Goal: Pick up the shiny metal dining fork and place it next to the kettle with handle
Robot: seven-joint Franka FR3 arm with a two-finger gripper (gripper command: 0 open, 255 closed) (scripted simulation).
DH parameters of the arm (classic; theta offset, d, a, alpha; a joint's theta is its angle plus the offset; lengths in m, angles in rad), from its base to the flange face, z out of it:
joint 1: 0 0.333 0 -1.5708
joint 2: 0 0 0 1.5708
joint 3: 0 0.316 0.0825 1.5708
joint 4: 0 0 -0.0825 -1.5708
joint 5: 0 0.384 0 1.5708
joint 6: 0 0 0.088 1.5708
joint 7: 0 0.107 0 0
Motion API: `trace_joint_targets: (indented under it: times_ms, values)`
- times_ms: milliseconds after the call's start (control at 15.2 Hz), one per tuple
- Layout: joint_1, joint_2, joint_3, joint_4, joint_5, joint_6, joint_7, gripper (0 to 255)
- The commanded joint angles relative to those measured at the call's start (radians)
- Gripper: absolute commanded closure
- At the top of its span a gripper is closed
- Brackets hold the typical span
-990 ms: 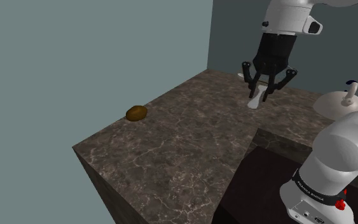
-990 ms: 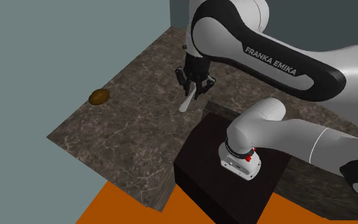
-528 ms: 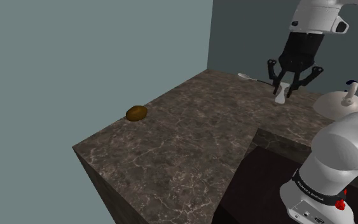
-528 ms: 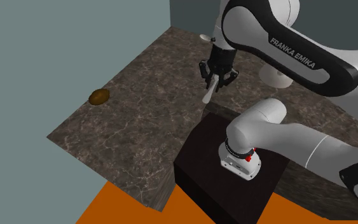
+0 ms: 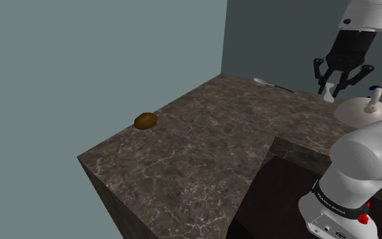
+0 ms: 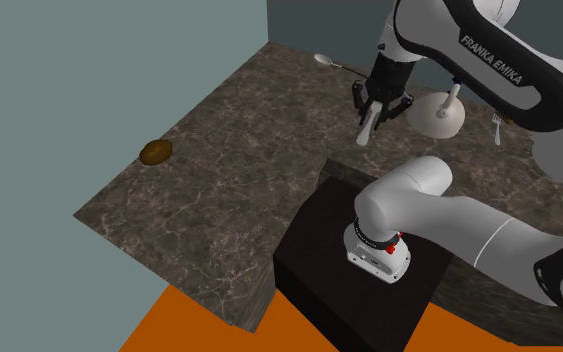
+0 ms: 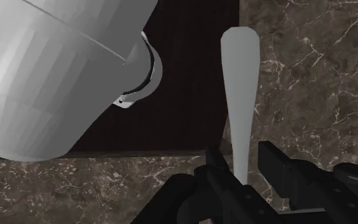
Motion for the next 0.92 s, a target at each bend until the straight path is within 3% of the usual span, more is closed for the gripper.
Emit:
trace_joint_targets:
  times_ms: [0,396,858]
  values:
    - [-0.015,0.006,-0.066,0.008,-0.067,-0.003,-0.055,255]
    - [-0.038,0.06,-0.234,0.077,-0.226,-0.004,-0.193,255]
    - [-0.026,0.165,-0.424,0.204,-0.378,0.015,-0.35,255]
